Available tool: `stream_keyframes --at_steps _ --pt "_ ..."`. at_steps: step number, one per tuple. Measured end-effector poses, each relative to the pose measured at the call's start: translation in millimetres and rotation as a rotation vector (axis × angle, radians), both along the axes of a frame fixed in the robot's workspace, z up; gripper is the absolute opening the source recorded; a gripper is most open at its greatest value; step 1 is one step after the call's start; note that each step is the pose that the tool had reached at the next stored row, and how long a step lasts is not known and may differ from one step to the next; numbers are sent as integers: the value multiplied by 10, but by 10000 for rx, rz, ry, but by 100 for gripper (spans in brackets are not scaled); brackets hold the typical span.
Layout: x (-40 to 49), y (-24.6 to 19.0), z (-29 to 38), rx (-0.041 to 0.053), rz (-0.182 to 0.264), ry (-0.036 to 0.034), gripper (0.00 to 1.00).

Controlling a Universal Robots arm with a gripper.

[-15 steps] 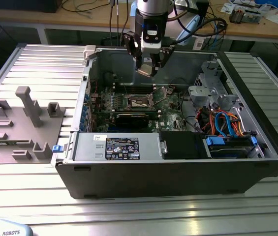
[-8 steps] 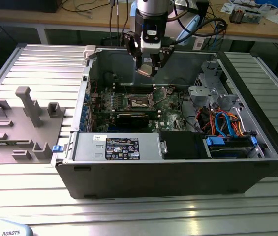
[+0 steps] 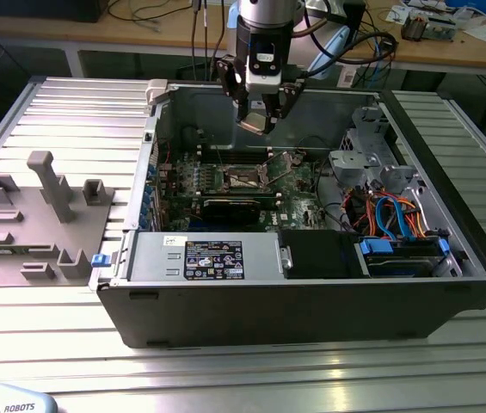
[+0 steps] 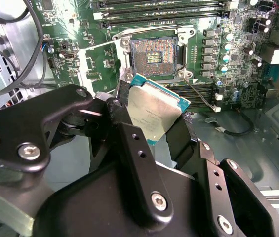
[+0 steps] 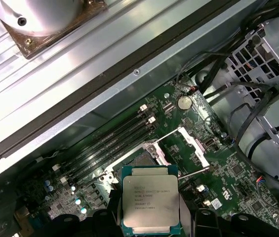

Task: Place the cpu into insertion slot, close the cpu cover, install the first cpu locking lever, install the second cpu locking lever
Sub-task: 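Place the cpu into insertion slot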

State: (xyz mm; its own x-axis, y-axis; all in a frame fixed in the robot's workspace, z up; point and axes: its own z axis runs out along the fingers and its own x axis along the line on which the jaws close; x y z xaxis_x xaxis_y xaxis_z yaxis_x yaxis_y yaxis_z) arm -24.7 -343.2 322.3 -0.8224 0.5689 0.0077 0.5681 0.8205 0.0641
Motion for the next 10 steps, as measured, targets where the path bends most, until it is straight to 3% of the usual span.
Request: stream_keyframes --at_steps 10 --pt "0 0 -2 -1 -67 0 54"
